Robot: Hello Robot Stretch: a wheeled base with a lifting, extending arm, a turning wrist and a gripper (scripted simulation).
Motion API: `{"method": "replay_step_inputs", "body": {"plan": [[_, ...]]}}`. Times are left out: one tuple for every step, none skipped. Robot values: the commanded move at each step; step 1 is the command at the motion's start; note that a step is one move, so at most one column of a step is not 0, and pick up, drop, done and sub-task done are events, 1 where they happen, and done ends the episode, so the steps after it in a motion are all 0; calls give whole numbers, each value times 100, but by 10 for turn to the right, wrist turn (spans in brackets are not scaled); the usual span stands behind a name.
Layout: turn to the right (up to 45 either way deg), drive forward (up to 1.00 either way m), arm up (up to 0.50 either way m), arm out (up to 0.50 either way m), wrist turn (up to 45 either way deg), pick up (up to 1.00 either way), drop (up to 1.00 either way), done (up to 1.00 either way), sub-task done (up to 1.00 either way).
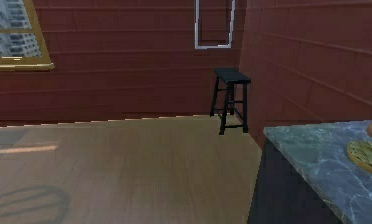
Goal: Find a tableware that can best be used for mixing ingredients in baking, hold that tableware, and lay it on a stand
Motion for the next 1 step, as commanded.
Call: {"method": "replay_step_inputs", "body": {"plan": [[0, 0, 0, -48, 0, 0, 0, 0, 0]]}}
